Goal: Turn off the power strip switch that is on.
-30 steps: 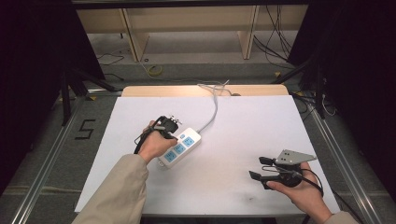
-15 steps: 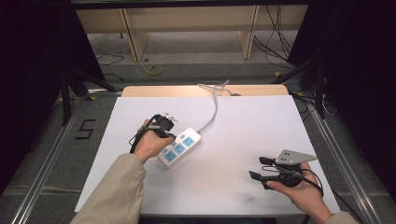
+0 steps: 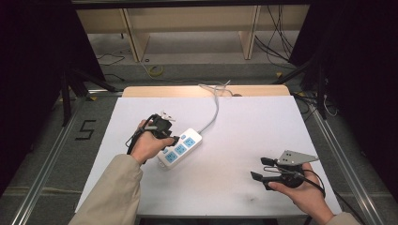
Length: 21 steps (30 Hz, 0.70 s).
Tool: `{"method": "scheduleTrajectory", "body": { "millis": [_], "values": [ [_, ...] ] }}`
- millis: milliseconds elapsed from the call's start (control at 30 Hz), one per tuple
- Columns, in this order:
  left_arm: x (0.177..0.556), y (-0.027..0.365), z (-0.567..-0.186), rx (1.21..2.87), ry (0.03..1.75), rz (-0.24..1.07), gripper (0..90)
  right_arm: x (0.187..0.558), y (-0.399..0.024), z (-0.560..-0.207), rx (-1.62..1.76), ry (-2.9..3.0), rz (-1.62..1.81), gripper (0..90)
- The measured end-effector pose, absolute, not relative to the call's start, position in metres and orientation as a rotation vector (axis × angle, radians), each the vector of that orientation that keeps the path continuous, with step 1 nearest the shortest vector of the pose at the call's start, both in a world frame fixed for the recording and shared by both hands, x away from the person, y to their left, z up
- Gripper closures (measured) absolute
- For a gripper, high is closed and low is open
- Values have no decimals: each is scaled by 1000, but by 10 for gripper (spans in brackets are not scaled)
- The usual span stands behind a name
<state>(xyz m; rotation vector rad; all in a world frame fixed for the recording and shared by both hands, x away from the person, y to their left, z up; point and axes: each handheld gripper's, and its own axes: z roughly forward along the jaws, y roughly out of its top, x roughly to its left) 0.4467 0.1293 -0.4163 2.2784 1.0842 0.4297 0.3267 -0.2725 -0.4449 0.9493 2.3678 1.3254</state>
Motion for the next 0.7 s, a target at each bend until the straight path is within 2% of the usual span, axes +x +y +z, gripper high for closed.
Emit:
{"method": "scheduleTrajectory", "body": {
  "millis": [100,300,500,700],
  "values": [
    [445,130,-417,2270,1065,467,406,327,-273,-445,950,2367,1328,324],
    [440,130,-414,2266,1041,482,264,327,-273,-445,950,2366,1328,324],
    [433,131,-412,2260,1008,443,242,327,-273,-445,950,2364,1327,323],
    [427,134,-409,2244,991,463,231,327,-273,-444,951,2363,1329,323]
  ]
}}
